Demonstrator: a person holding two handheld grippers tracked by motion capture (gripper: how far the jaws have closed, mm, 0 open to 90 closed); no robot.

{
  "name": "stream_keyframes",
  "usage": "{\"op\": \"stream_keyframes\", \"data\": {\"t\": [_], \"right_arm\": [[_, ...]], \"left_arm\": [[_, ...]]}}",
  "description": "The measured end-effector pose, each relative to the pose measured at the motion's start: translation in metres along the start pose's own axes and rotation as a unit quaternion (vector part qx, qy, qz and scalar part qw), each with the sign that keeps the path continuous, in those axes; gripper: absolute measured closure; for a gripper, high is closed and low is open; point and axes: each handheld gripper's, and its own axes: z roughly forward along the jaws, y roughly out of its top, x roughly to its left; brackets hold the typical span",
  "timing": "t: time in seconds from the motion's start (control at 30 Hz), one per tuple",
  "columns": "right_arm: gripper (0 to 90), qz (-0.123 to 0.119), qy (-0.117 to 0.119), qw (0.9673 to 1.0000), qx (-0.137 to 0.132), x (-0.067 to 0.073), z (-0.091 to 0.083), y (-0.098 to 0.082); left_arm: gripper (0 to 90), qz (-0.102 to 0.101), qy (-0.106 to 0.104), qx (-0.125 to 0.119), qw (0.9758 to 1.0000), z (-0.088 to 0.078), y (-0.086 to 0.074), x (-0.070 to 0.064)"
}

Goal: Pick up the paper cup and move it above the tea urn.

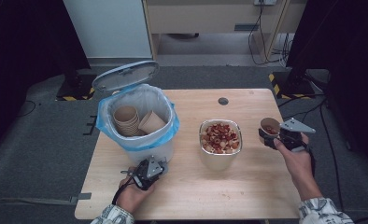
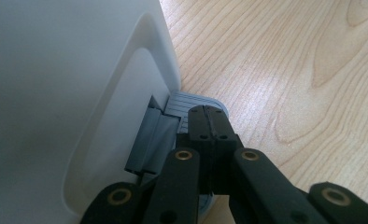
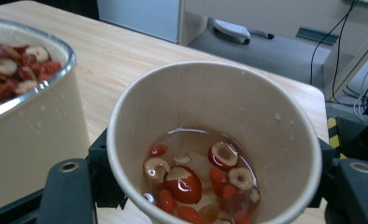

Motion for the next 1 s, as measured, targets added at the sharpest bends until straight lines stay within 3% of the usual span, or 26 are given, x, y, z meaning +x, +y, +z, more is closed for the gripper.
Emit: {"op": "stream_keyframes", "data": {"t": [0.53, 1.0], "right_arm": [[30.5, -0.038, -0.009, 0.9991, -0.017, -0.007, -0.002, 0.052], [30.5, -0.055, -0.005, 0.9983, -0.02, -0.005, 0.006, 0.08]], "left_arm": [[89.8, 0.002, 0.0, 0.001, 1.0, 0.0, 0.0, 0.0], [89.8, 0.001, 0.0, 0.001, 1.0, 0.0, 0.0, 0.0]]}}
